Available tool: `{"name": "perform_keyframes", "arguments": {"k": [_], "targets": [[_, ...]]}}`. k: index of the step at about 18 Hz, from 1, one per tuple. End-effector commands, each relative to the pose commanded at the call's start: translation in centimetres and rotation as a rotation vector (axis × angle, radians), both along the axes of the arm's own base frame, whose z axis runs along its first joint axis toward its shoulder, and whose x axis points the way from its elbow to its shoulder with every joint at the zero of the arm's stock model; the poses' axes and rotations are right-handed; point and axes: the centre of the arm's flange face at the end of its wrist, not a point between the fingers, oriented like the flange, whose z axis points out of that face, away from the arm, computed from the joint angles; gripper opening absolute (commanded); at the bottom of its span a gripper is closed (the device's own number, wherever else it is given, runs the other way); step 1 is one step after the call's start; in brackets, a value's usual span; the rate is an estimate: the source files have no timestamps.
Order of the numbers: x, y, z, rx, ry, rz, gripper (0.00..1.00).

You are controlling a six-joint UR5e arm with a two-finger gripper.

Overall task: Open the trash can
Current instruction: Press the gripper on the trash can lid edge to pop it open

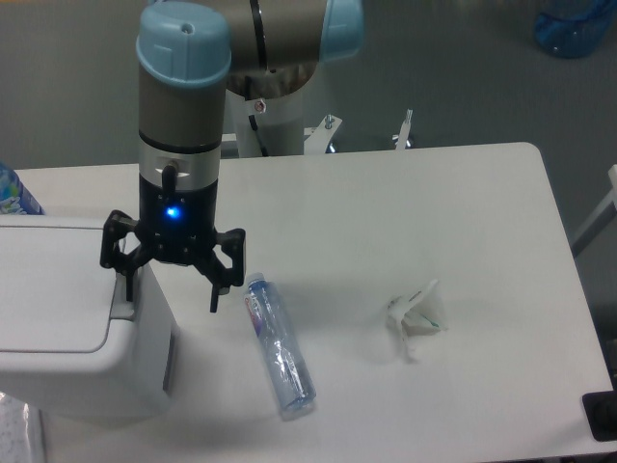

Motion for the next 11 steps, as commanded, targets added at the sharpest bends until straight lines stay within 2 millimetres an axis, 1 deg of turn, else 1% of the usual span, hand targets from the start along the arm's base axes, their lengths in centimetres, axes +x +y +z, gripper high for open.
{"name": "perform_keyframes", "arguments": {"k": [3, 11], "targets": [[-0.09, 0.12, -0.33, -0.003, -0.001, -0.001, 1.0], [-0.12, 0.17, -0.4, -0.003, -0.001, -0.001, 1.0]]}}
